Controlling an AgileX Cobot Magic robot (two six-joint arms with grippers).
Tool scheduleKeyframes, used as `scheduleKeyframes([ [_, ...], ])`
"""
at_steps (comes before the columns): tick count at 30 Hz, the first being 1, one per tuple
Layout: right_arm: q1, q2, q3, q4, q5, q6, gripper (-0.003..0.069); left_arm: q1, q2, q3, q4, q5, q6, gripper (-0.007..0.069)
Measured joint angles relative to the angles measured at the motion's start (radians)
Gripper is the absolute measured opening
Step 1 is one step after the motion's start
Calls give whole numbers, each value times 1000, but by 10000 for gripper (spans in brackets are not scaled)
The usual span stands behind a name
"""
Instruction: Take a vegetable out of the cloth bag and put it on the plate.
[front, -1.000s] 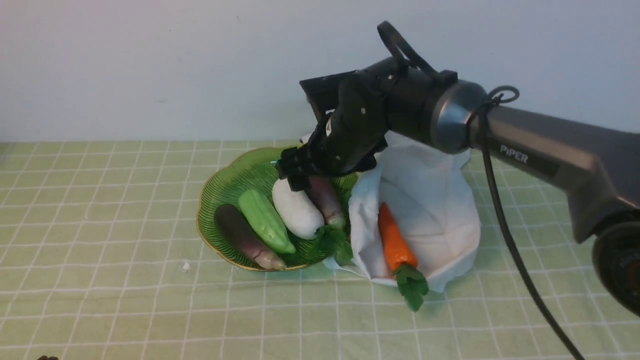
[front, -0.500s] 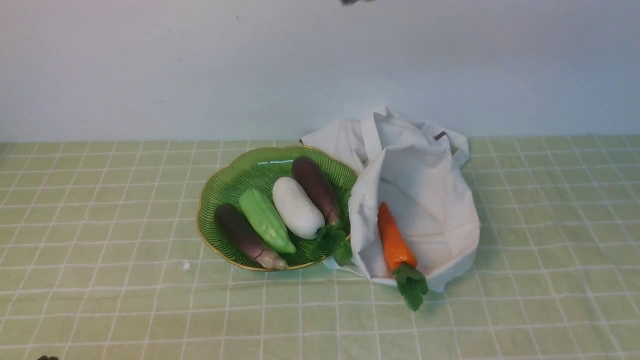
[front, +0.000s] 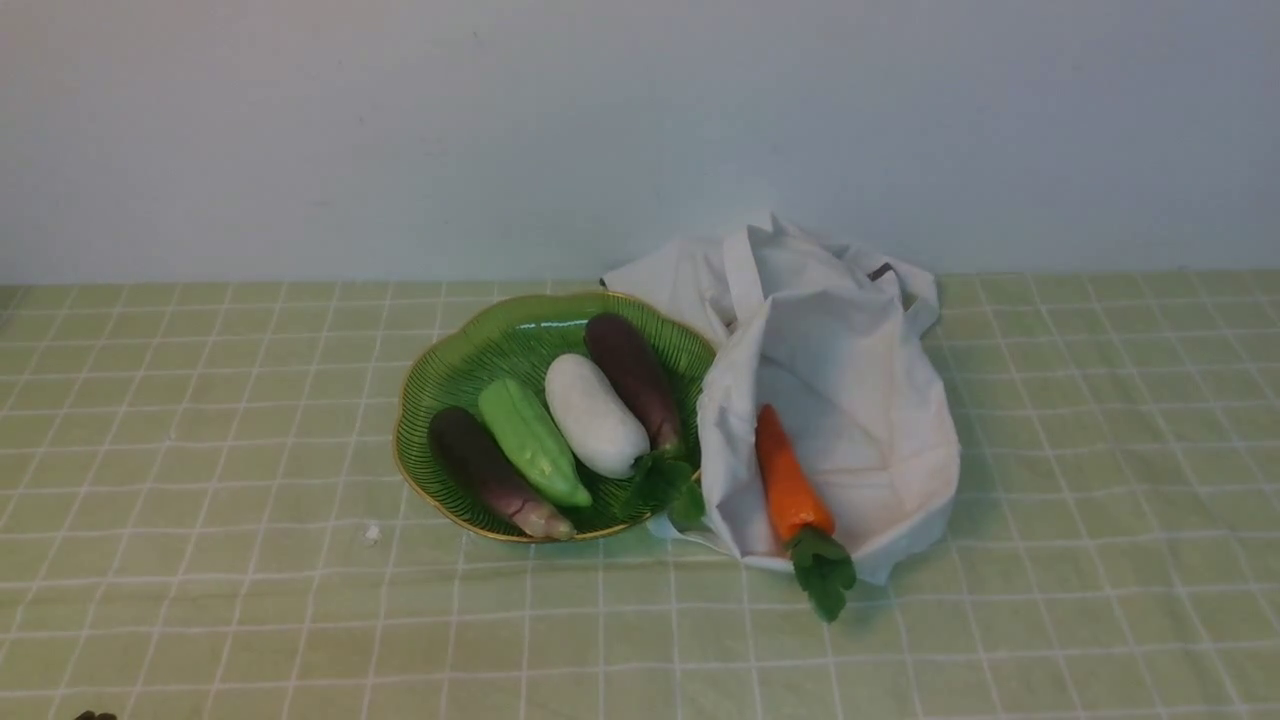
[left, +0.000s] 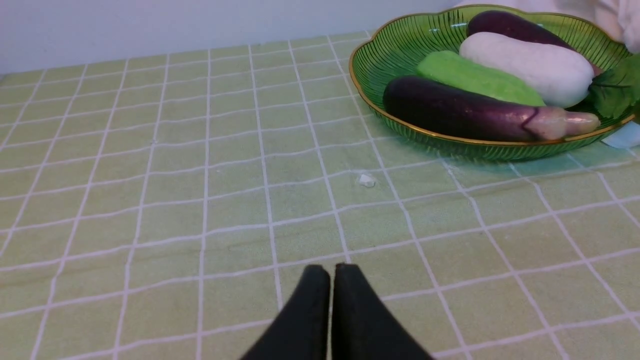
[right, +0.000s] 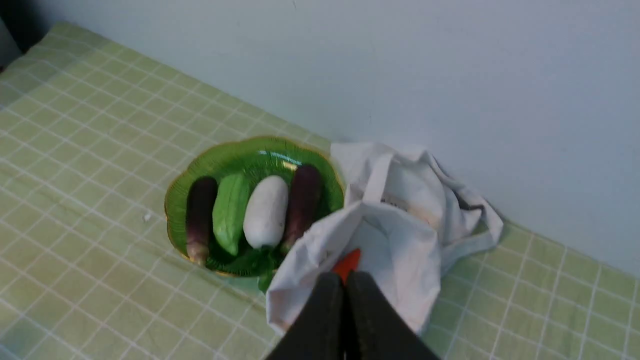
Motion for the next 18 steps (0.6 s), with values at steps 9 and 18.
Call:
scheduleKeyframes([
  [9,0,-529,789,-8,-691,-8,-15,0,0,0,0,0,0,-5],
  [18,0,-544,834,-22,-773,-8,-15,0,0,0,0,0,0,-5],
])
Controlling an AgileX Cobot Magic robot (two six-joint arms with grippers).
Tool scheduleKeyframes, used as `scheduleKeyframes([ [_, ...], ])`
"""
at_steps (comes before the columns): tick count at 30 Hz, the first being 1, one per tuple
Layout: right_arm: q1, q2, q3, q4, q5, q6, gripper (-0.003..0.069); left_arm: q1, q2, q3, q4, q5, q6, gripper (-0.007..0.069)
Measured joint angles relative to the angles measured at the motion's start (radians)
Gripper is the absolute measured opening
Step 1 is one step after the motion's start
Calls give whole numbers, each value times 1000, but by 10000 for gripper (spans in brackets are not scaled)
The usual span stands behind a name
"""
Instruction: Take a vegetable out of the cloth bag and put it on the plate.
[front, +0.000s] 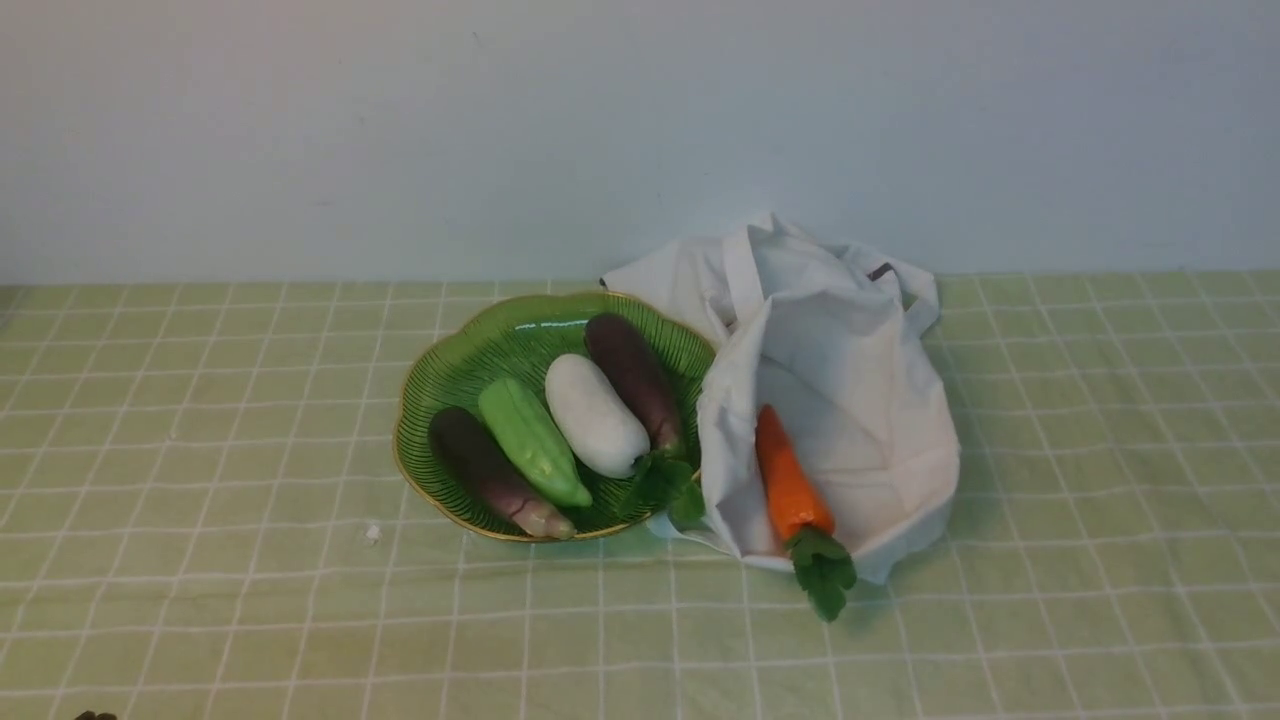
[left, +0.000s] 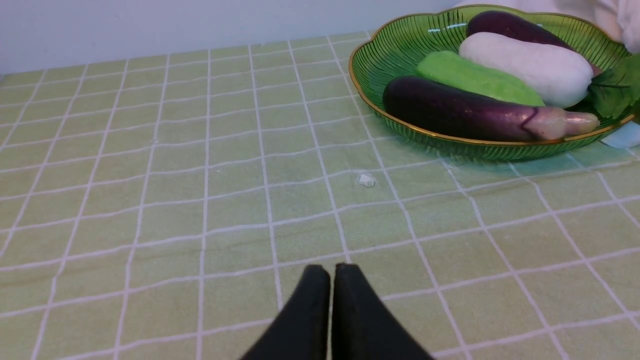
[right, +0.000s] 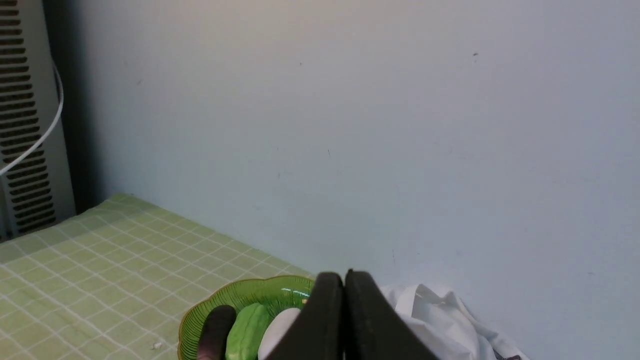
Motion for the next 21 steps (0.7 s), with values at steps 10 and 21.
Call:
scheduleKeyframes([
  [10,0,0,2,-2,7,-1,-15,0,0,0,0,0,0,-5],
  [21,-3,-17,52,-1,-26,-1,-15,0,0,0,0,0,0,-5],
])
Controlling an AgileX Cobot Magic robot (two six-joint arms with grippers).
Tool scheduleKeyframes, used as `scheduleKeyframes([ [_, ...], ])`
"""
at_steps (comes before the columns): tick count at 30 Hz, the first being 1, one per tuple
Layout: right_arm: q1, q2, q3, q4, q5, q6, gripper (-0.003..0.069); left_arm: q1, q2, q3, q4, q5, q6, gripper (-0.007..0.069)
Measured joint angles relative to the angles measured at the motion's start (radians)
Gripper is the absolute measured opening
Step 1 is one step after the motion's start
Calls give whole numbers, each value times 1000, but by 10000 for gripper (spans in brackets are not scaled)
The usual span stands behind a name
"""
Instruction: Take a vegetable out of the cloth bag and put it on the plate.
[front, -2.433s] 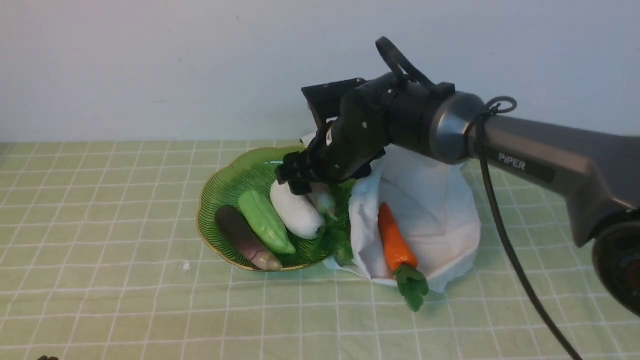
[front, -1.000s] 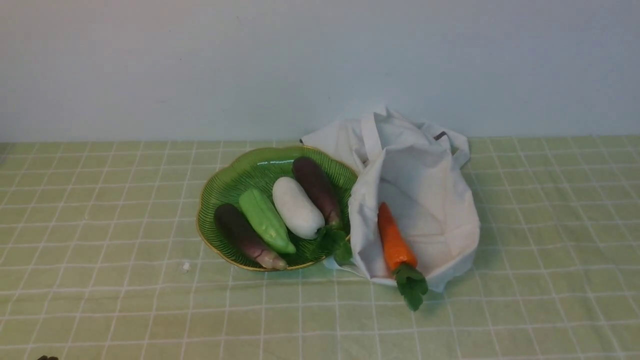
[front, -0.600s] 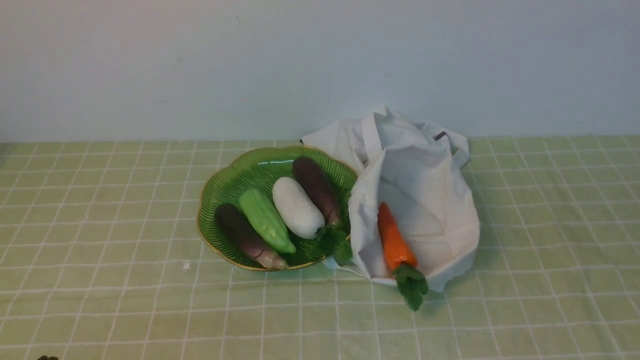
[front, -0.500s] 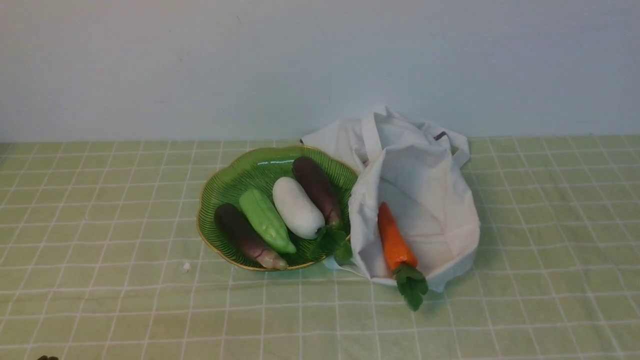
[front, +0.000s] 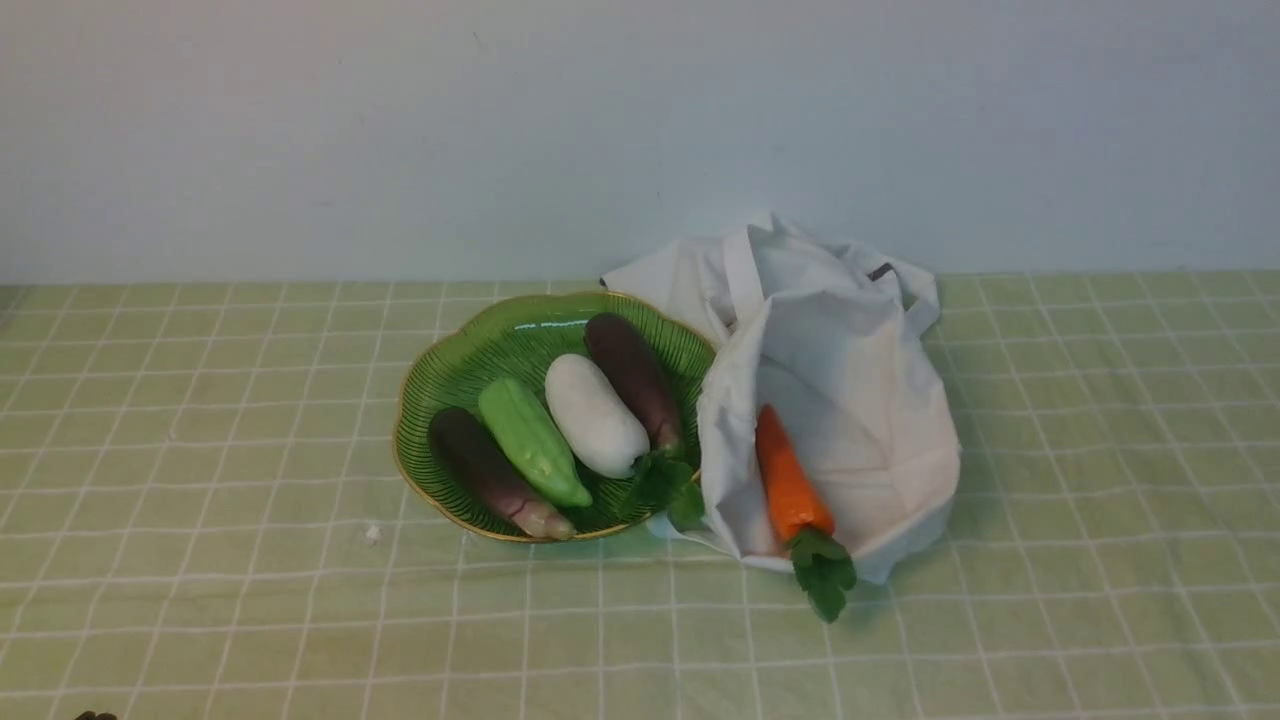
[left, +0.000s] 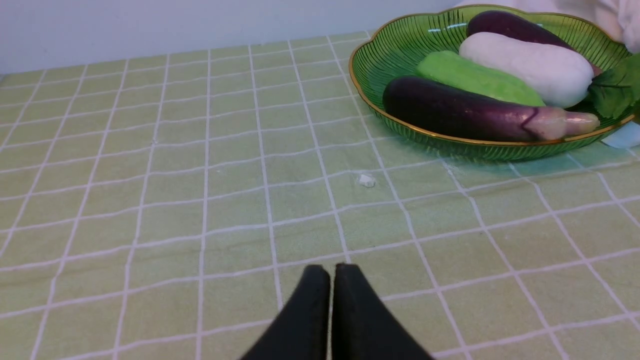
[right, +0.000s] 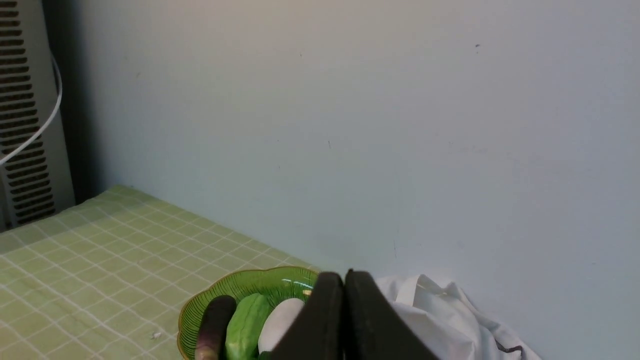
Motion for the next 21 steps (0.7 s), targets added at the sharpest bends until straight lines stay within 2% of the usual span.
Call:
scheduleKeyframes([
  [5,-81,-57,113,47,-54,-4,-15,0,0,0,0,0,0,-5],
  [6,-151,-92,175,76,-60,-21,-15,0,0,0,0,0,0,-5],
  [8,-203,-121,217,101,-61,-36,-15,0,0,0,0,0,0,-5],
  [9,-274,-160,266,139,-61,-67,-15,0,0,0,0,0,0,-5],
  [12,-366,-206,347,196,-61,-119,-15,0,0,0,0,0,0,-5],
  [13,-432,-234,400,230,-61,-146,-15,0,0,0,0,0,0,-5],
  [17,-529,-294,491,245,-60,-168,-15,0,0,0,0,0,0,-5],
  [21,-580,-311,555,238,-59,-171,-15,0,0,0,0,0,0,-5],
])
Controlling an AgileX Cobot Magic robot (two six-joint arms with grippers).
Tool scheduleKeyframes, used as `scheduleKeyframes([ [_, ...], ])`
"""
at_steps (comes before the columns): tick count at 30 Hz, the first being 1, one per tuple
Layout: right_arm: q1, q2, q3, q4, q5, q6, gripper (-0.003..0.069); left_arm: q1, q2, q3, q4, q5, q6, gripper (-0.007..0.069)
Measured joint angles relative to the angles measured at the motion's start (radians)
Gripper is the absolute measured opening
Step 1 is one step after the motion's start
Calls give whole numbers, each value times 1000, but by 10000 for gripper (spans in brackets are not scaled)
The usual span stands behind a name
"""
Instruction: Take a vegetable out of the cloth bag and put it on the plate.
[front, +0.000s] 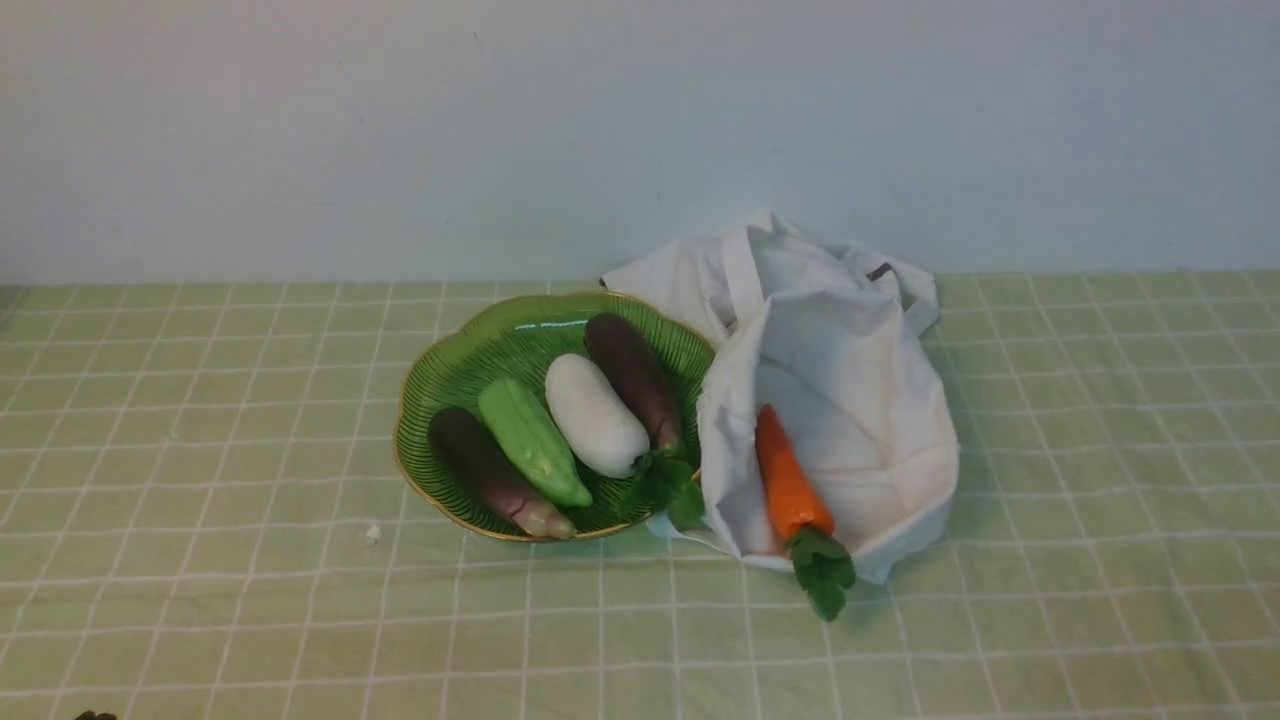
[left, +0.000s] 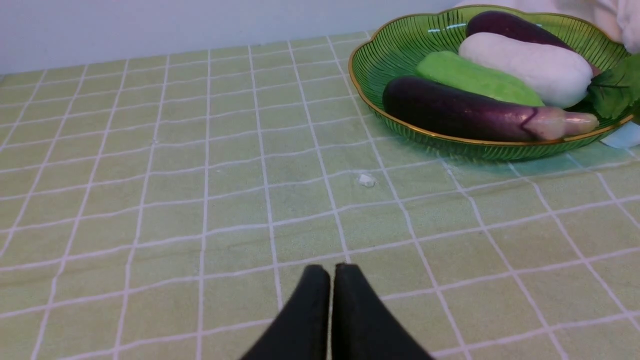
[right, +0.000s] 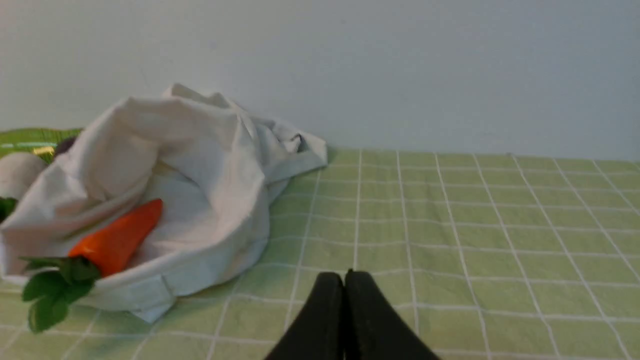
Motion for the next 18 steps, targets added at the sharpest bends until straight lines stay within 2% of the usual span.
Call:
scheduleKeyframes([
  [18,-16,0,20,-22,23,1,-15,0,0,0,0,0,0,-5],
])
